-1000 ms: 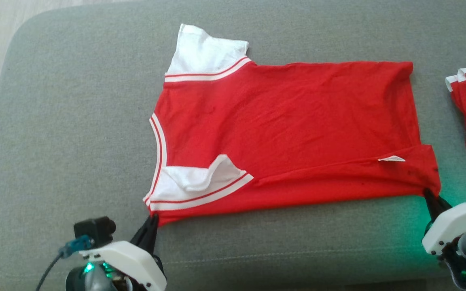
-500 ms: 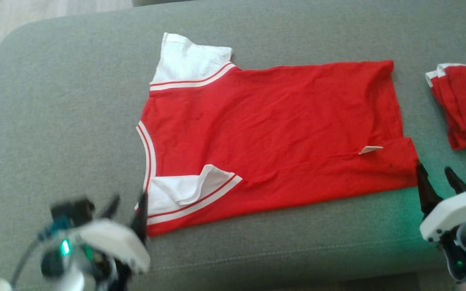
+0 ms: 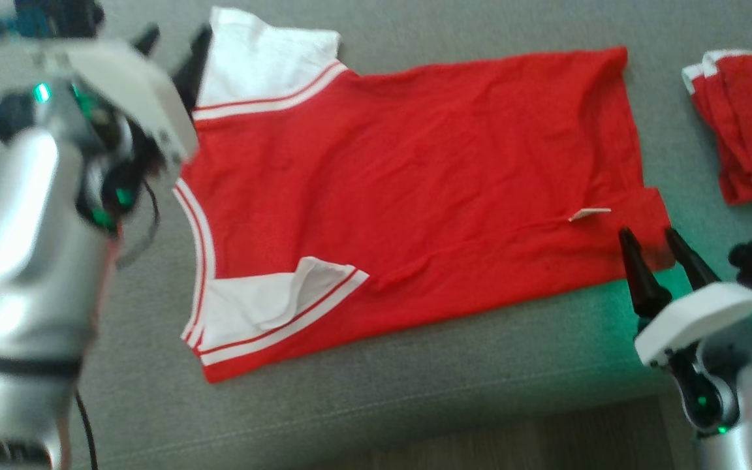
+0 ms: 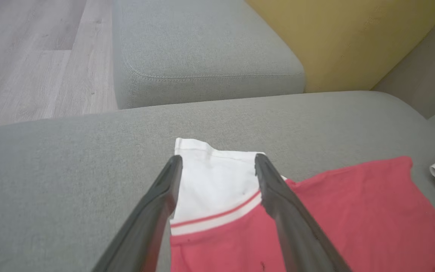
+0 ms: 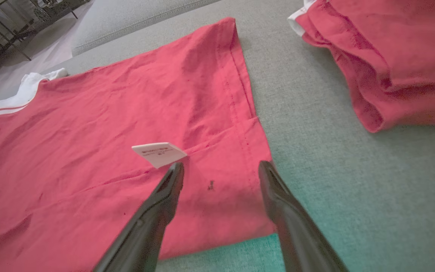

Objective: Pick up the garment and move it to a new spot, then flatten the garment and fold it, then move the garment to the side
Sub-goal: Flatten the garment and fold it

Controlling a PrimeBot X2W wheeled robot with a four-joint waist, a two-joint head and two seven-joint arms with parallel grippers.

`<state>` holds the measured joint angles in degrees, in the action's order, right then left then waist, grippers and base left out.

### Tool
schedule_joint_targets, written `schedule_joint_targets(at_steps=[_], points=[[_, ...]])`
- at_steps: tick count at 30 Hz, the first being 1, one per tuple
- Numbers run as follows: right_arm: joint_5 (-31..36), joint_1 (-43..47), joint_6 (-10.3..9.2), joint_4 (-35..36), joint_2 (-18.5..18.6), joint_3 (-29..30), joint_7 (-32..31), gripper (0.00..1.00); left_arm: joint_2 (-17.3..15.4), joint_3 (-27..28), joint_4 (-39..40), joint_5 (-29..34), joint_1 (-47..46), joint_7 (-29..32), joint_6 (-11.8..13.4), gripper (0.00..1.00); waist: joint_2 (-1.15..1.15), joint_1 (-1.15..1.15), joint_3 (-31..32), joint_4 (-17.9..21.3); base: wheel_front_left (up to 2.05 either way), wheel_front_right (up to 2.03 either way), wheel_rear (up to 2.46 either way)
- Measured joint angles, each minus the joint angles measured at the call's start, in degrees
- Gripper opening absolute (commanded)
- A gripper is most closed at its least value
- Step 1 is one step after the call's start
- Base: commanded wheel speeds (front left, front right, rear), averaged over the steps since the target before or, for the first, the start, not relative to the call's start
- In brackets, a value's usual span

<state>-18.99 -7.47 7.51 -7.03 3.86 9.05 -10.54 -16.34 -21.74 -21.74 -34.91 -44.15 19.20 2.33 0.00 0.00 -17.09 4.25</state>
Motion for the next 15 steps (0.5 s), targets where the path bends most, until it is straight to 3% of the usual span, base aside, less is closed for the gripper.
schedule_joint_targets(at_steps=[6,15], points=[[-1.46,-3.72,0.00,0.32,0.32,-2.67,1.07,1.00,-0.13,-1.67,-15.49,2.40,-13.40,2.35,-2.85,1.00,0.00,0.00,-4.73,2.53,0.00,0.00,0.00],[-4.10,-9.07,0.00,0.11,1.43,-6.43,3.15,1.00,-0.65,-2.57,-29.80,5.54,-23.87,0.64,-2.87,1.00,0.00,0.00,-12.24,7.12,0.00,0.00,0.00]])
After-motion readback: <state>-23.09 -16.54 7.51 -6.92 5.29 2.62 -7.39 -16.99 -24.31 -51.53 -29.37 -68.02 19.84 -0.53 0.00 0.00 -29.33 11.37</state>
